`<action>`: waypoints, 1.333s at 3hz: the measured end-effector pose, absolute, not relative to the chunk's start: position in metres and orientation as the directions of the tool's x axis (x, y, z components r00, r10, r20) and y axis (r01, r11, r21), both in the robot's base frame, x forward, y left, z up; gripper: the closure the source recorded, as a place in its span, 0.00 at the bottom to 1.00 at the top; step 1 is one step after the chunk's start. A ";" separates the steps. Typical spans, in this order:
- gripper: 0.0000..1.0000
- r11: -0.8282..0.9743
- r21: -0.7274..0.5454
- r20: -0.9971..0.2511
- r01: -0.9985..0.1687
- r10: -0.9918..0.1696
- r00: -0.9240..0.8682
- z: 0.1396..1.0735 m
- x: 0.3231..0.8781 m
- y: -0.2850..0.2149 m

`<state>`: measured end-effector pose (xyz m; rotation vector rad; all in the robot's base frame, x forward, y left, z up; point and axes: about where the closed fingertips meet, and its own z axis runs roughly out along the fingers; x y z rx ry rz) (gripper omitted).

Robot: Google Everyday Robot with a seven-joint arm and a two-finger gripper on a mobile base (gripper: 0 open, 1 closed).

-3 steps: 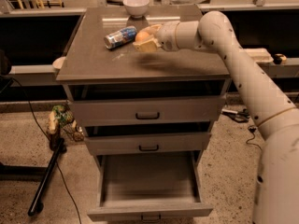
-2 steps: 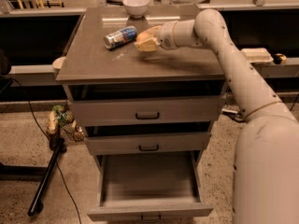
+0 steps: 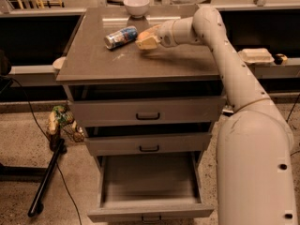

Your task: Pick orange from bottom drawer and place on counter

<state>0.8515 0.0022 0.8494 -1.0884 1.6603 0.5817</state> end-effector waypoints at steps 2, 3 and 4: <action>0.51 0.491 -0.122 -0.931 -0.863 -0.357 -0.071 0.845 0.861 0.002; 0.27 0.492 -0.122 -0.932 -0.862 -0.355 -0.071 0.844 0.861 0.002; 0.04 0.490 -0.124 -0.934 -0.863 -0.351 -0.066 0.845 0.862 0.002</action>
Offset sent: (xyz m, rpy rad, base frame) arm 0.0150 -0.0082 -0.0024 0.0310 -0.0120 -0.0348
